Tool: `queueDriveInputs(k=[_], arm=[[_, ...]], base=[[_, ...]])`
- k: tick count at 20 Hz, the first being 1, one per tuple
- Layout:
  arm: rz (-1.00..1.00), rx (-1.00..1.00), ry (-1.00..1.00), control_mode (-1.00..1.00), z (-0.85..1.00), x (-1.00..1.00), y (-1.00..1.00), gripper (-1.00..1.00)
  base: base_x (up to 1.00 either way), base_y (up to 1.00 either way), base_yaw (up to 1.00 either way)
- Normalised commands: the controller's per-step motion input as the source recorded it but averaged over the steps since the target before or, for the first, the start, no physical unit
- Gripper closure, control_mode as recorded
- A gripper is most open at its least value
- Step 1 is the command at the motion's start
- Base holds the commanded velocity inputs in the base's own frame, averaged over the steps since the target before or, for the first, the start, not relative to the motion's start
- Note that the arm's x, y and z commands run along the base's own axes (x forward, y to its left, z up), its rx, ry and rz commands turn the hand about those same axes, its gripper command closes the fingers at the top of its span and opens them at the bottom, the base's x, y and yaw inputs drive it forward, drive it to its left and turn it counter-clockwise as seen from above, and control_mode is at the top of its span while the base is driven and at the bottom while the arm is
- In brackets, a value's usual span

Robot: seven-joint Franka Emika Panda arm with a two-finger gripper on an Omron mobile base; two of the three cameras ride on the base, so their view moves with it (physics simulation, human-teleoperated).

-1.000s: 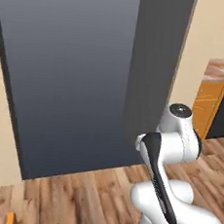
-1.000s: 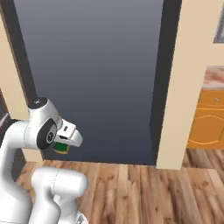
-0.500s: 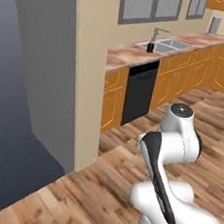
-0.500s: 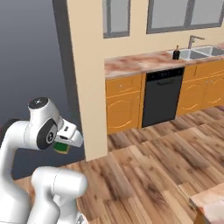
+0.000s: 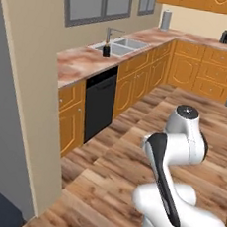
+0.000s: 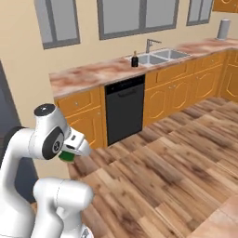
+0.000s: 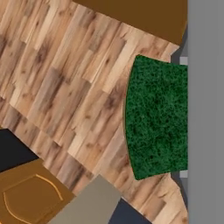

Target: Restock the sink supplies by placing the sponge and soap dispenser on the counter and next to the sink. Make sure the soap dispenser is upright.

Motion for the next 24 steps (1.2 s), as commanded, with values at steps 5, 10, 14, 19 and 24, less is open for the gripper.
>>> queueDriveInputs(k=[5,10,14,19,24], arm=[[0.0,0.0,0.0,1.0,0.0,0.0,0.0,1.0],[0.0,0.0,0.0,1.0,0.0,0.0,0.0,1.0],[0.0,0.0,0.0,1.0,0.0,0.0,0.0,1.0],[0.0,0.0,0.0,1.0,0.0,0.0,0.0,1.0],[0.0,0.0,0.0,1.0,0.0,0.0,0.0,1.0]], base=[[1.0,0.32,-0.22],[1.0,0.34,-0.15],[1.0,-0.22,-0.02],[1.0,-0.77,0.02],[1.0,-0.79,0.07]])
